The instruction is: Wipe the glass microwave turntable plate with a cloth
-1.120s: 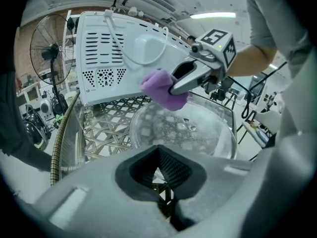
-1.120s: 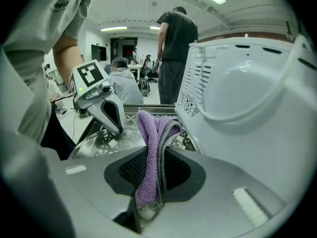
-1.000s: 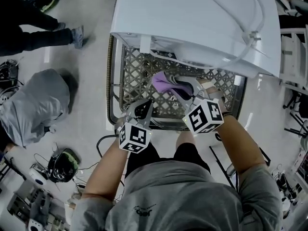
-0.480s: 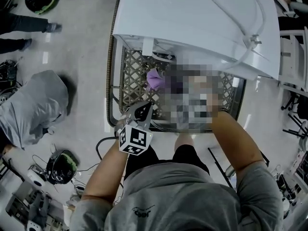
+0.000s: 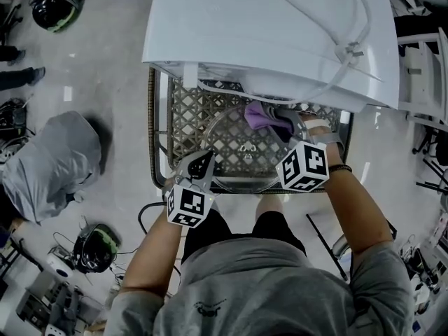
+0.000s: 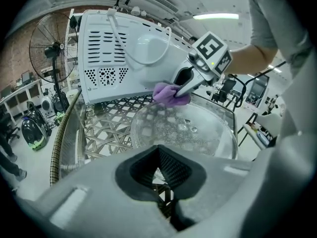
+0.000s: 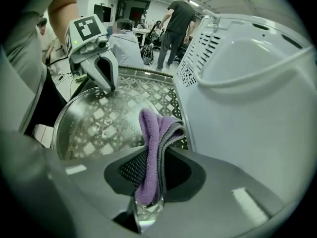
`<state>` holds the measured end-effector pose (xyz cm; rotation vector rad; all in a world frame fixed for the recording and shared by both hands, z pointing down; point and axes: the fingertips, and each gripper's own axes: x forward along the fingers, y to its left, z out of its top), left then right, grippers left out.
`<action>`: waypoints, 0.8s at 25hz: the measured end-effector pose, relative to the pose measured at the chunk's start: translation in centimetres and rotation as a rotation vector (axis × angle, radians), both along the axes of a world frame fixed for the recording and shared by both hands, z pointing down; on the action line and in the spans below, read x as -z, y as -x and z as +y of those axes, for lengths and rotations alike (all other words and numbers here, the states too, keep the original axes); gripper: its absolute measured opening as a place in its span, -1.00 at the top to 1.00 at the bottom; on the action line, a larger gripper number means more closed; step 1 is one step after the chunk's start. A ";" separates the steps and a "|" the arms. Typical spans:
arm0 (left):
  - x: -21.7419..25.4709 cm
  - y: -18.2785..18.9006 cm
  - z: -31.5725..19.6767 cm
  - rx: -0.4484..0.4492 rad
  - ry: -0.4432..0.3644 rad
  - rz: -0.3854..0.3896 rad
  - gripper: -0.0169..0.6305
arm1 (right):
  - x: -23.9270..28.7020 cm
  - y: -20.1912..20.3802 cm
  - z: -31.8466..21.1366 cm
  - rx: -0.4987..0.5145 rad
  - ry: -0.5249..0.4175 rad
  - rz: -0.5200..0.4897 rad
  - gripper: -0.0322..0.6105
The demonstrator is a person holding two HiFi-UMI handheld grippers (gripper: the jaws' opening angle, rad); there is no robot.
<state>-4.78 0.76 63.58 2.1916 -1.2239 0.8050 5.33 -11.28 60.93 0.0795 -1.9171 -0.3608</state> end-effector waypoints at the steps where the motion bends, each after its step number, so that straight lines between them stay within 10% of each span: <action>1: 0.0 0.0 0.0 0.002 0.001 0.000 0.95 | 0.0 -0.7 0.0 -0.007 0.004 0.009 0.61; 10: -0.2 -0.3 -0.7 0.013 0.009 0.003 0.95 | 0.2 -2.0 -0.1 -0.019 0.013 0.004 0.61; 20: -0.3 -0.3 -0.6 0.004 0.000 -0.002 0.95 | 0.2 10.5 6.9 0.196 0.093 -0.146 0.61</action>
